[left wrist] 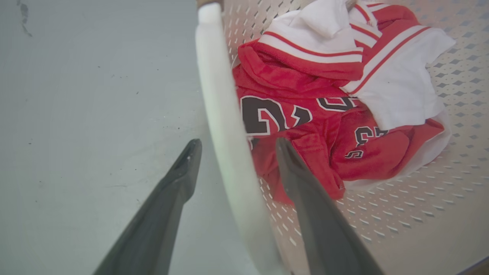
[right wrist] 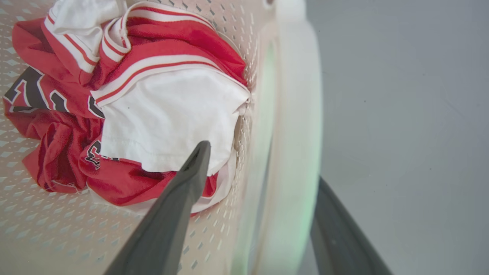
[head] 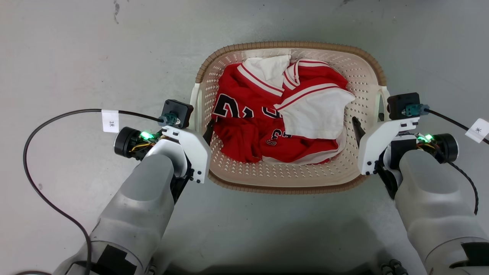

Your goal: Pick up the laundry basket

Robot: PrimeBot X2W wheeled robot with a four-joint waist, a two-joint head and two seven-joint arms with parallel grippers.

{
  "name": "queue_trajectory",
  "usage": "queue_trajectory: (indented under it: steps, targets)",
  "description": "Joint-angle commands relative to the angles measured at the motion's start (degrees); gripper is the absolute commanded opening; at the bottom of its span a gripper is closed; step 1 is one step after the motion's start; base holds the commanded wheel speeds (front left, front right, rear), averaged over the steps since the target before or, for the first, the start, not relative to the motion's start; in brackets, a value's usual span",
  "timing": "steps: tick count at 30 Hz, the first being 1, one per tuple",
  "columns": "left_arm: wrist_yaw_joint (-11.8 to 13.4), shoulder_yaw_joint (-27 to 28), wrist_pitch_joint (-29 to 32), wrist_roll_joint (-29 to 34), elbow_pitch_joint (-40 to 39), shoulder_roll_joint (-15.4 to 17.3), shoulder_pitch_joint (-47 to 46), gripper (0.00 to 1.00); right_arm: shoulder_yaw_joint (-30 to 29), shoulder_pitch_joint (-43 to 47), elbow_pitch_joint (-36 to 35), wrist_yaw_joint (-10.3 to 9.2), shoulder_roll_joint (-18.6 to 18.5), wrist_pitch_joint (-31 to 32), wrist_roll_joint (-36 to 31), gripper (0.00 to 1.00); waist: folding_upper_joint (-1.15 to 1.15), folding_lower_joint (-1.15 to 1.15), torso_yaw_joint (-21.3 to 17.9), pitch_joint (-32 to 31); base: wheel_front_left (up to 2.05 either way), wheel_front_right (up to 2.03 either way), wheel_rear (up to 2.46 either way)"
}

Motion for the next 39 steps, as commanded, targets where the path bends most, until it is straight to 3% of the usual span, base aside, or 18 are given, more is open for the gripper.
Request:
queue_trajectory:
  steps: [1, 7, 8, 9, 10, 24, 28, 39]
  targets:
    - [0.0, -0.7, 0.2, -0.8, -0.2, 0.5, -0.6, 1.00, -0.1, -1.1, 0.1, -0.04, -0.1, -0.3, 0.0, 1.00, 0.00, 0.00, 0.1, 0.1, 0.00, 0.00, 0.00]
    - [0.0, -5.0, 0.1, -5.3, -0.6, 1.5, -0.9, 1.00, -1.0, -2.0, 0.5, -0.05, -0.1, -0.9, -1.1, 1.00, 0.00, 0.00, 0.2, 0.5, 0.00, 0.00, 0.00]
    - [0.0, -5.8, 0.6, -5.8, -0.6, 1.5, -0.8, 0.71, -1.1, -2.0, 0.6, -0.04, -0.1, -0.8, -1.0, 1.00, 0.00, 0.00, 0.2, 0.5, 0.00, 0.00, 0.00]
    - [0.0, -6.3, 0.9, -6.4, -0.7, 1.5, -0.6, 0.05, -1.1, -2.0, 0.7, -0.05, -0.1, -0.6, -1.2, 0.00, 0.00, 0.00, 0.3, 0.5, 0.00, 0.00, 0.00]
    - [0.0, -6.8, 0.8, -7.0, -0.9, 1.6, -0.6, 0.00, -1.0, -2.1, 0.8, -0.05, -0.1, -0.5, -1.3, 0.00, 0.00, 0.00, 0.3, 0.6, 0.00, 0.00, 0.00]
    - [-0.1, -13.8, 1.5, -14.7, -2.3, 3.2, 0.1, 0.00, -2.7, -0.6, 1.2, -0.07, -0.6, 1.5, -4.9, 0.00, 0.00, 0.00, 0.3, -1.7, 0.00, 0.00, 0.00]
    - [-0.1, -16.3, 3.4, -17.4, -3.8, 3.8, 1.4, 0.00, -2.6, 0.3, 1.6, -0.07, -1.0, 4.8, -5.8, 0.00, 0.00, 0.00, 0.1, -5.3, 0.00, 0.00, 0.00]
    - [-0.1, -24.7, 13.9, -27.1, -11.1, 9.2, 4.6, 0.00, 1.8, 2.4, 2.0, -0.08, -0.9, 17.6, -4.5, 0.00, 0.00, 0.00, -0.7, -18.3, 0.00, 0.00, 0.00]
